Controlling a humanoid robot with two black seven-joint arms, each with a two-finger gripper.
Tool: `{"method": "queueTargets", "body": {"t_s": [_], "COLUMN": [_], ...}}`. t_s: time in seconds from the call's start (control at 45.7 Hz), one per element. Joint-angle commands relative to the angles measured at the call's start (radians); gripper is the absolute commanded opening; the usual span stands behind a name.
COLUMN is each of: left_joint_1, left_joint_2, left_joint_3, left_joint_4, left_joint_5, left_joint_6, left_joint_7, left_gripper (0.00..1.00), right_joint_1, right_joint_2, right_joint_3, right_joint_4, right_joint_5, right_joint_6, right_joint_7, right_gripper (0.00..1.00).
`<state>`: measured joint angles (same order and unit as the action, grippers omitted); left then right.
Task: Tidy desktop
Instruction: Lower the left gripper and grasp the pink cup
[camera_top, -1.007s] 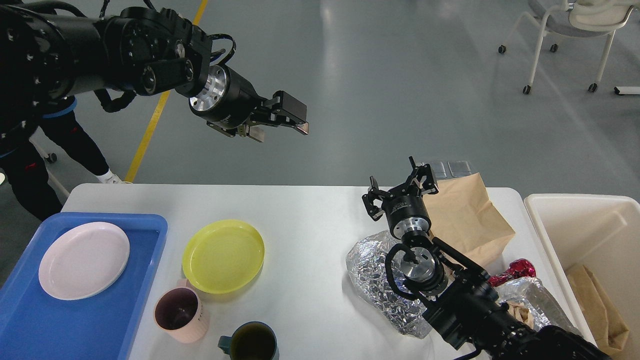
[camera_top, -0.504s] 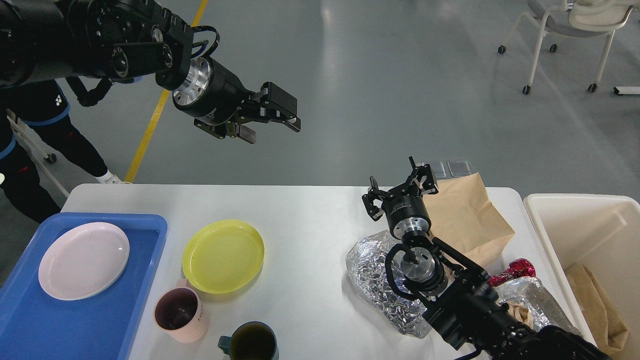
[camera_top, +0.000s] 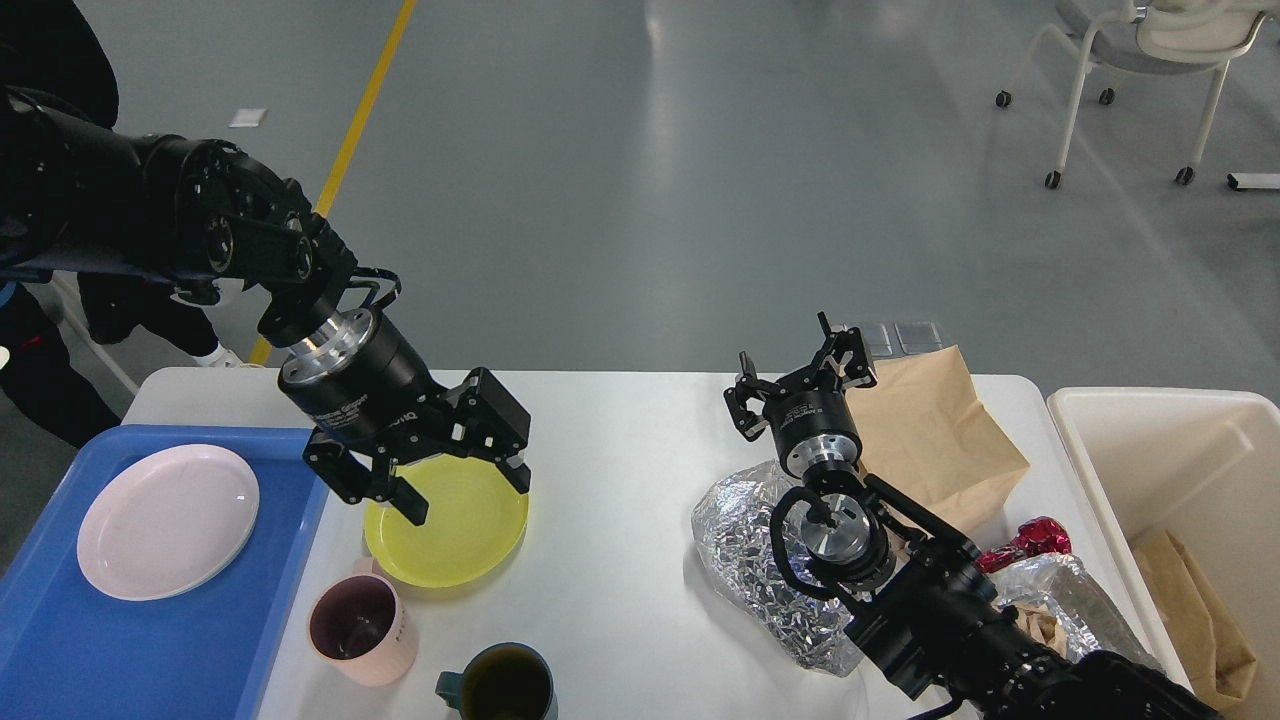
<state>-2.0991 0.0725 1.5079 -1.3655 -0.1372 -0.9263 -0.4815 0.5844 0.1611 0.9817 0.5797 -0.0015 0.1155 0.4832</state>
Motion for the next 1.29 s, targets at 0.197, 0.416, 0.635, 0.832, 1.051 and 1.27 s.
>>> {"method": "queueTargets", "body": {"t_s": [0.197, 0.416, 0.635, 0.832, 1.051, 1.27], "left_joint_1": [0.172, 0.26, 0.309, 0.338, 0.363, 0.416], "left_joint_2": [-0.019, -0.023, -0.042, -0.04, -0.045, -0.045], "left_joint_3": [0.138, 0.155, 0.16, 0.163, 0.163, 0.158], "left_joint_4": [-0.033, -0.04, -0.047, -0.047, -0.047, -0.047], "left_joint_5": [0.001, 0.027, 0.07, 0.126, 0.131, 0.133], "left_joint_6": [0.251, 0.374, 0.441, 0.514, 0.572, 0.662], "left_joint_7": [0.003, 0.044, 0.119, 0.152, 0.202, 0.215], "left_gripper": [0.97, 0.96, 0.96, 0.96, 0.96, 0.96], "right_joint_1": [0.0, 0.0, 0.0, 0.0, 0.0, 0.0], "right_joint_2": [0.0, 0.0, 0.0, 0.0, 0.0, 0.0], "right_joint_3": [0.0, 0.0, 0.0, 0.0, 0.0, 0.0], "right_joint_4": [0.0, 0.0, 0.0, 0.0, 0.0, 0.0], "right_joint_5": [0.0, 0.0, 0.0, 0.0, 0.0, 0.0], "right_joint_6": [0.001, 0.0, 0.001, 0.0, 0.001, 0.0], "right_joint_7": [0.0, 0.0, 0.0, 0.0, 0.0, 0.0], "right_gripper": [1.0, 1.0, 1.0, 1.0, 1.0, 1.0]}}
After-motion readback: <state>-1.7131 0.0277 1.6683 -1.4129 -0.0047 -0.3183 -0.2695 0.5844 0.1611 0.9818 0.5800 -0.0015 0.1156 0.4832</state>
